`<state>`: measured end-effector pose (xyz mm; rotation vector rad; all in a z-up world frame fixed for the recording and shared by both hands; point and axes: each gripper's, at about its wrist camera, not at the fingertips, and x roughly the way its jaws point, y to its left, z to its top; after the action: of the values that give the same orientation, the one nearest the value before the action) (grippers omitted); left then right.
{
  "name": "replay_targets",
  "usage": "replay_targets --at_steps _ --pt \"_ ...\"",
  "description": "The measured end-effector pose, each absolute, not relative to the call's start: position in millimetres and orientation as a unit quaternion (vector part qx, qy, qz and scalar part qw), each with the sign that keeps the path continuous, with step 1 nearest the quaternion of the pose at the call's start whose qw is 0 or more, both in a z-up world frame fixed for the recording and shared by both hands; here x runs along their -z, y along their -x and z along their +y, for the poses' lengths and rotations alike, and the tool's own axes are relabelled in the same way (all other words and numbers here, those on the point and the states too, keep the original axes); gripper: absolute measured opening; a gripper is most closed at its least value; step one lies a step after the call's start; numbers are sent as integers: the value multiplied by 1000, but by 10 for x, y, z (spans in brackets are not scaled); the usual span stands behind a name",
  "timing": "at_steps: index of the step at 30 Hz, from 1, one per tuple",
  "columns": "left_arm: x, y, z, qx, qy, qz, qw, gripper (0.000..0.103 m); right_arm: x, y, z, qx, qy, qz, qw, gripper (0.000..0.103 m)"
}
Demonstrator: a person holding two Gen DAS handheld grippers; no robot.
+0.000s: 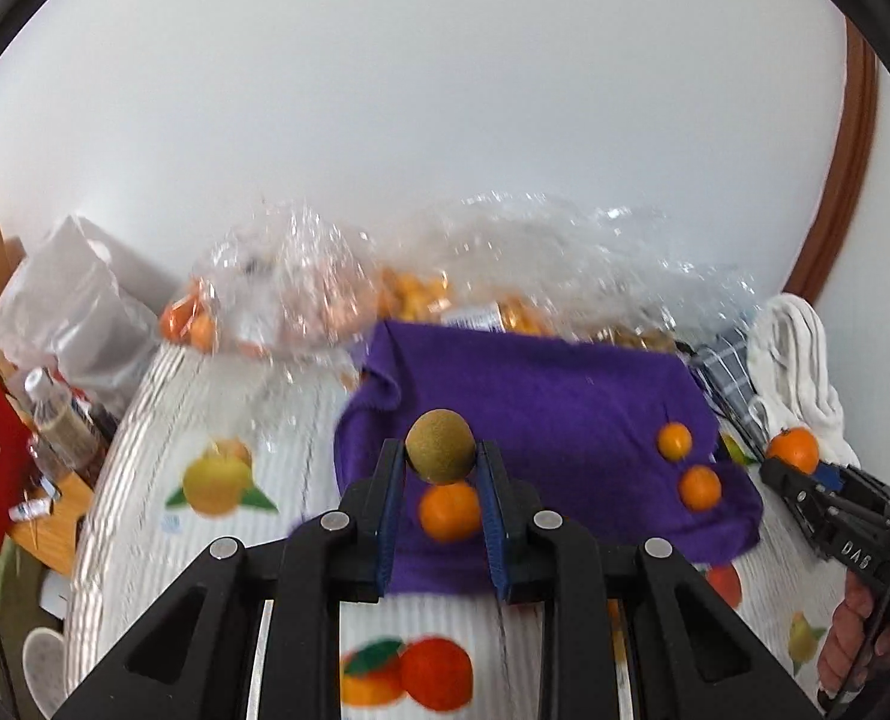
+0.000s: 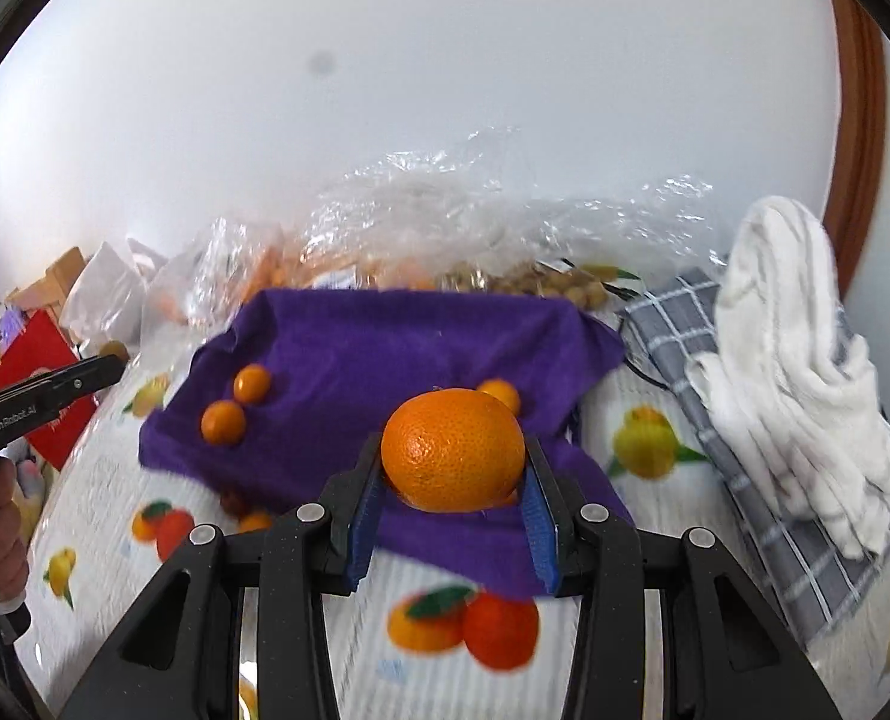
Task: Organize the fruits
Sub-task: 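Carry the orange toward the towel with the right tool while the left tool grasps a yellow-green fruit, then set the orange on the towel with the right tool while the left tool lowers the yellow-green fruit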
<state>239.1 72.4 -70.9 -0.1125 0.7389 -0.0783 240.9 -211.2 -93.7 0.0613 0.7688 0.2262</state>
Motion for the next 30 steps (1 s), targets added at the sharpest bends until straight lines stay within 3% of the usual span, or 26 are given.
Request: replay_targets --at_steps 8,20,30 --pt "870 -2791 738 38 59 377 924 23 1239 -2755 -1852 -119 -23 404 907 42" --pt "1466 -2804 756 73 82 406 907 23 1651 -2913 -1646 -123 4 432 893 42" --pt "1603 -2780 625 84 64 402 909 23 1747 -2933 -1632 -120 12 430 895 42"
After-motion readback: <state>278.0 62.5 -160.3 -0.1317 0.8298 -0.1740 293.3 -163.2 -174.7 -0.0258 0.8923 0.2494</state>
